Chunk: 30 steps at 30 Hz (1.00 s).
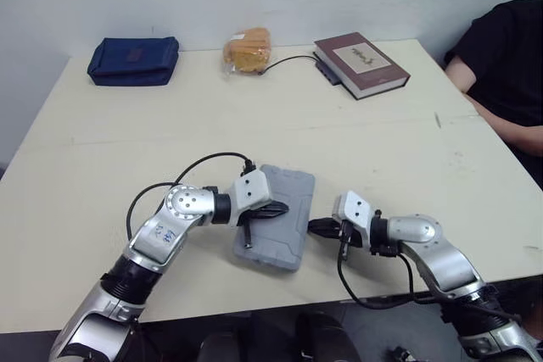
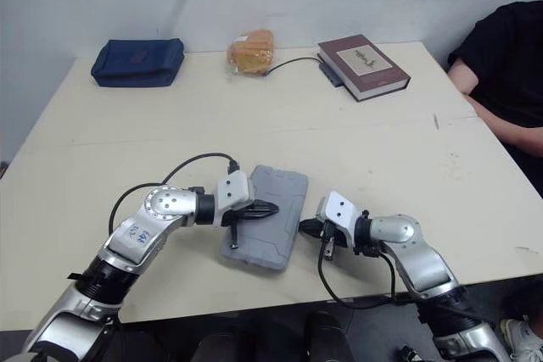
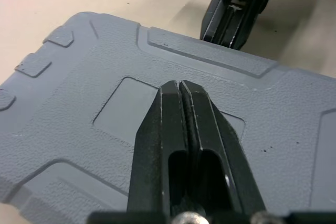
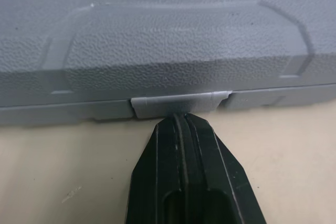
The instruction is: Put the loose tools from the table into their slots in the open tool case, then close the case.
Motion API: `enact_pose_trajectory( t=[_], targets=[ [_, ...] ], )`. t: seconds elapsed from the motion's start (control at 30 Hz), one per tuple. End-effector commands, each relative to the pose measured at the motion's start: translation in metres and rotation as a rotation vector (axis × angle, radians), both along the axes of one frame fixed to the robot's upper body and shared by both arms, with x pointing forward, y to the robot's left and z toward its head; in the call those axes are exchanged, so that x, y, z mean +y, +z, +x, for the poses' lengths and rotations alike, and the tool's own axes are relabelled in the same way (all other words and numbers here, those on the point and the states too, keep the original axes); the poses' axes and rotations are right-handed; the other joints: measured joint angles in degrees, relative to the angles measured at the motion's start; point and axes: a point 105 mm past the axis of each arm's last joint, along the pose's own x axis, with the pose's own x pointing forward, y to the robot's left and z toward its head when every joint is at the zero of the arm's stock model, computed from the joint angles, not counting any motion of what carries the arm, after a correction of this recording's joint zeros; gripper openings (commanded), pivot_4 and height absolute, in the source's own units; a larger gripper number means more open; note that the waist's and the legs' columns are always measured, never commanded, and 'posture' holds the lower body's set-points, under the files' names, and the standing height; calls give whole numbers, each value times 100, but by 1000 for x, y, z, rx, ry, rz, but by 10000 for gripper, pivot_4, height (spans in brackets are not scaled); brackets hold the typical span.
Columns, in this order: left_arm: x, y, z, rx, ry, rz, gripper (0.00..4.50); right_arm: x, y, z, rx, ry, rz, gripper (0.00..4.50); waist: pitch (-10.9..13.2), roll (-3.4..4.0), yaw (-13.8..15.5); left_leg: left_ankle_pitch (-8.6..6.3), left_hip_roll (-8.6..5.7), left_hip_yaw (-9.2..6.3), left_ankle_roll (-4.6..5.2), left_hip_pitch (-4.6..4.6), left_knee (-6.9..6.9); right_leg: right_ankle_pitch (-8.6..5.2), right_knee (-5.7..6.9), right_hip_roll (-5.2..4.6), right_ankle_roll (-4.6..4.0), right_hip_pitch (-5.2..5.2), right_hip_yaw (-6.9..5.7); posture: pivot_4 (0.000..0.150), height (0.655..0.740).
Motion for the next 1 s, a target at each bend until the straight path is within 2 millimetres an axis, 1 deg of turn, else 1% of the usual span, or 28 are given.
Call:
enact_pose_trajectory(
  t=[0.03,0.13,0.2,0.23,0.33,0.37,0.43,0.47,0.6,0.67,0.77,0.83,0.87,0.9,0.93,0.97,1.0],
  targets=[
    [17,-62,-10,207,46,152,147,14,5,1,-36,58,29,438,-10,-1,-7,-2,0,0,-2,2,0,-2,0,1,-3,2,-3,1500,7400],
    [19,-61,-4,180,69,160,147,17,7,11,-93,41,39,438,-10,-5,-52,-4,2,0,-5,24,-3,-6,0,6,-10,21,-8,1500,7400],
    [21,-60,-3,177,81,155,147,20,9,15,-117,43,62,438,-11,-4,-107,-13,17,-3,-10,85,-17,-14,-8,3,-21,76,-14,1500,7400],
    [22,-60,-2,177,87,148,147,20,9,15,-125,49,63,438,-11,-4,-126,-22,25,-8,-16,96,-19,-17,-9,-1,-25,88,-19,1500,7400],
    [26,-60,-5,174,101,140,147,17,5,17,-139,61,51,438,-11,-4,-159,-27,41,-8,-26,98,-19,-22,-6,-7,-34,87,-16,1500,7400],
    [25,-59,-4,171,110,111,147,15,5,19,-143,54,47,438,-11,-3,-158,-28,45,-8,-31,100,-21,-25,-4,-4,-40,86,-17,1500,7400],
    [20,-46,1,124,138,3,147,7,8,23,-171,35,41,438,-9,5,-148,-27,54,-8,-40,100,-22,-31,1,0,-50,83,-16,1500,7400],
    [18,-37,2,75,133,-39,147,0,10,23,-182,37,35,438,-4,13,-135,-27,54,-9,-42,99,-23,-32,3,0,-52,81,-16,1500,7400],
    [19,-12,2,-113,94,-116,147,-22,17,20,-202,62,4,438,21,45,-116,-26,53,-10,-42,86,-22,-32,4,-2,-53,69,-12,1500,7400],
    [27,9,0,-232,71,-162,147,-36,24,17,-210,78,-3,438,40,45,-115,-27,53,-10,-42,83,-23,-32,2,-3,-53,66,-12,1500,7400],
    [38,27,-1,-330,66,-190,147,-47,33,14,-221,101,-2,438,88,45,-128,-27,56,-8,-43,79,-24,-32,1,0,-53,60,-19,1500,7400],
    [55,44,0,-393,95,-185,147,-59,42,13,-217,100,-14,438,139,43,-124,-27,57,-6,-44,75,-25,-32,3,2,-53,55,-25,1500,7400],
    [68,56,0,-422,124,-190,147,-66,52,16,-221,75,3,438,163,42,-126,-26,58,-6,-44,70,-24,-32,5,2,-53,51,-26,1500,7400],
    [84,66,-3,-413,169,-206,2450,-72,64,16,-233,68,27,3237,180,41,-139,-26,58,-6,-44,65,-23,-32,8,1,-53,45,-26,1500,7400],
    [94,73,-5,-401,196,-218,5145,-75,72,16,-241,67,45,6531,187,40,-142,-25,58,-3,-45,54,-23,-32,11,1,-53,33,-23,1500,7400],
    [107,74,-11,-348,221,-217,8315,-77,78,15,-263,74,47,9889,187,40,-142,-24,59,-1,-47,38,-24,-32,15,1,-53,16,-20,1500,7400],
    [120,71,-17,-307,254,-198,12332,-80,81,15,-288,77,33,14343,187,41,-156,-15,57,1,-62,15,-21,-32,23,0,-53,-10,-19,1500,7400]
  ],
)
